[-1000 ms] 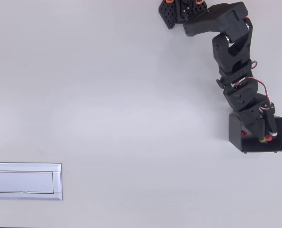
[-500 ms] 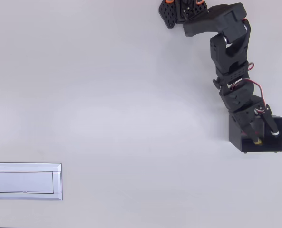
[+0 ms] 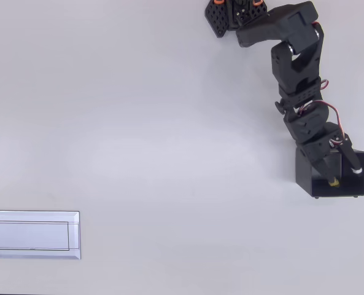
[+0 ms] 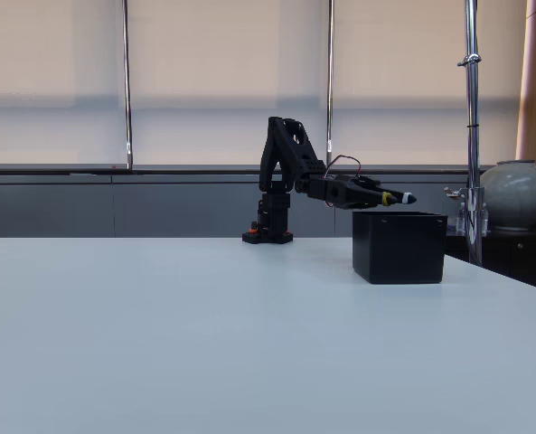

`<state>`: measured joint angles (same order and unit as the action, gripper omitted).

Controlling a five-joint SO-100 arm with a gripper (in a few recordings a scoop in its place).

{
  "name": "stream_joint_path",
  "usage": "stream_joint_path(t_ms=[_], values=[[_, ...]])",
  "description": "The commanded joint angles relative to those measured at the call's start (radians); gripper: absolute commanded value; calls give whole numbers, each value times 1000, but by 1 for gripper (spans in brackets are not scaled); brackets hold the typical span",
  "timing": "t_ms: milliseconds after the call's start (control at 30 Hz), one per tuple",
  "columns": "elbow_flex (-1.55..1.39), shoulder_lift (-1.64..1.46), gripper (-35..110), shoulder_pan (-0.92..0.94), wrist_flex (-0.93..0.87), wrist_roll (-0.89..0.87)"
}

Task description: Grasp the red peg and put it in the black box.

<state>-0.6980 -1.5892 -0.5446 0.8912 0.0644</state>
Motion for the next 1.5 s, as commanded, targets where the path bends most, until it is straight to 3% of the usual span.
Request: stream_joint_path(t_ms=[0,167,267,567,733,967,1067,1267,1467], values=[[20,190,0,5,-18,32],[141,416,0,49,-89,67],[219,629,0,103,-275,89],[330,1272,0,319,-1278,141],[400,1454,0,408,-1652,114],[672,1683,0,502,-1839,46],[684,1766,0,512,-2023,18],[684,1781,0,517,-2203,0],[684,1781,0,514,-2215,20]])
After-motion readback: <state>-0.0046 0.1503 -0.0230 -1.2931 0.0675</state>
